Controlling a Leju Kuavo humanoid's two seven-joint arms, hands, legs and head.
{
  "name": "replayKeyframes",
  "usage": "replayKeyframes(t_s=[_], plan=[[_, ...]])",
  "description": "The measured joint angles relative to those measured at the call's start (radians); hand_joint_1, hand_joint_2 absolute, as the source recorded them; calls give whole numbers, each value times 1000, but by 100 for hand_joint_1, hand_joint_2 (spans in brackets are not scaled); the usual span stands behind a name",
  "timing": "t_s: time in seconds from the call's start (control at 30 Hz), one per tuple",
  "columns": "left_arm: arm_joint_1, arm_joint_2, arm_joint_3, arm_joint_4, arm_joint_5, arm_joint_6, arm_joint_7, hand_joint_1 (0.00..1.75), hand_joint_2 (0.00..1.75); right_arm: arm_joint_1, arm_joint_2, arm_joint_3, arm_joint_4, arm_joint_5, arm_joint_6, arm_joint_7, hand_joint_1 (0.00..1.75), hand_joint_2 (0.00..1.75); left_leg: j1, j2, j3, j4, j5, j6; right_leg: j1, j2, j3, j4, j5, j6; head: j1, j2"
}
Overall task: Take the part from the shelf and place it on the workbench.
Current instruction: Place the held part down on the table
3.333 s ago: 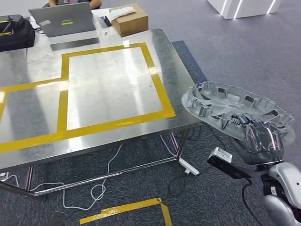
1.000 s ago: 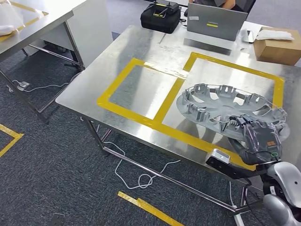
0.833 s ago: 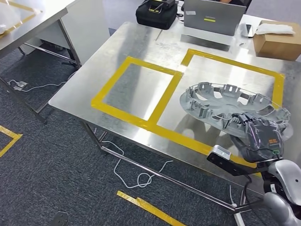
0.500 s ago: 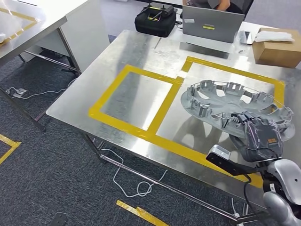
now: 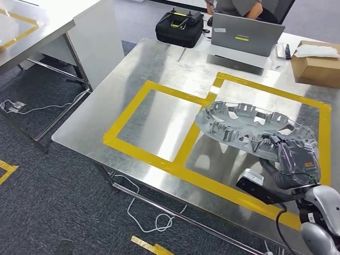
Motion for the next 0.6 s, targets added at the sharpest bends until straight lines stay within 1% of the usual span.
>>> replayKeyframes(t_s=[0.03,0.07,0.1,0.13,0.17,0.2,0.23,0.3,0.33,0.37,0.4,0.43,0.47,0.5,0.53,0.57,0.6], plan=[[0,0,0,2,1,0,-2,0,175,2,0,-2,-1,-1,0,-2,175,175,-2,6,5,0,-7,-6,5,-11,8,-24,14,-9,1,0],[0,0,0,4,1,1,-3,0,175,3,0,-4,-1,-2,0,-3,175,175,-3,12,7,3,-11,-13,10,-13,10,-28,10,-18,1,0],[-1,1,0,5,2,2,-3,0,175,3,-1,-6,-2,-2,1,-2,175,175,-4,16,9,4,-14,-18,9,-5,15,-31,13,-27,2,0],[-2,0,0,6,2,3,-3,0,175,4,-1,-8,-3,-2,4,0,175,175,-3,17,12,10,-18,-24,7,2,19,-34,17,-33,1,0],[-3,0,-1,6,2,4,-2,0,175,4,-1,-9,-3,-4,9,3,175,175,-2,12,9,26,-28,-29,4,8,24,-37,17,-38,0,0],[-5,0,-1,7,2,5,-2,0,175,4,-1,-10,-3,-9,15,6,175,175,0,6,-4,56,-47,-35,1,12,29,-39,16,-42,-1,0],[-6,0,-2,7,2,6,-2,0,175,4,-1,-11,-2,-16,21,8,175,175,4,-1,-27,104,-75,-41,-1,16,32,-41,13,-46,-3,0],[-5,1,-2,10,2,7,-2,0,175,6,-1,-12,-1,-36,33,10,175,175,12,-8,-94,225,-133,-51,-1,25,35,-41,9,-50,-4,0],[-5,2,-2,13,1,7,-3,0,175,10,-1,-13,-1,-45,36,10,175,175,14,-8,-119,264,-144,-54,-1,29,36,-40,7,-50,-4,0],[-4,2,-3,16,1,7,-5,0,175,15,-2,-14,0,-51,38,9,175,175,16,-9,-130,272,-135,-56,-1,33,38,-40,5,-49,-4,0],[-4,2,-3,20,0,7,-8,0,175,19,-2,-14,0,-56,38,8,175,175,17,-9,-123,243,-106,-55,-1,36,42,-40,3,-48,-4,0],[-5,3,-3,22,-1,8,-12,0,175,22,-2,-16,0,-60,38,7,175,175,17,-9,-102,183,-62,-53,-1,38,46,-40,0,-47,-4,0],[-6,4,-3,24,-1,8,-15,0,175,23,-2,-16,0,-65,39,8,175,175,15,-9,-77,119,-22,-48,-1,40,50,-41,-1,-45,-3,0],[-7,5,-3,25,-1,8,-17,0,175,21,-2,-17,0,-73,41,10,175,175,12,-9,-58,61,1,-42,-1,41,51,-41,-2,-42,-3,0],[-10,7,-3,27,-1,8,-18,0,175,21,-2,-18,0,-82,46,13,175,175,10,-9,-46,25,15,-35,-1,42,52,-41,-3,-38,-3,0],[-12,8,-4,28,-1,8,-19,0,175,20,-2,-19,1,-91,52,19,175,175,7,-9,-42,10,16,-29,-1,42,51,-42,-3,-33,-3,0],[-13,9,-4,30,-1,7,-19,0,175,20,-2,-21,1,-102,61,27,175,175,5,-10,-42,3,18,-29,-1,43,51,-42,-4,-31,-3,0]])
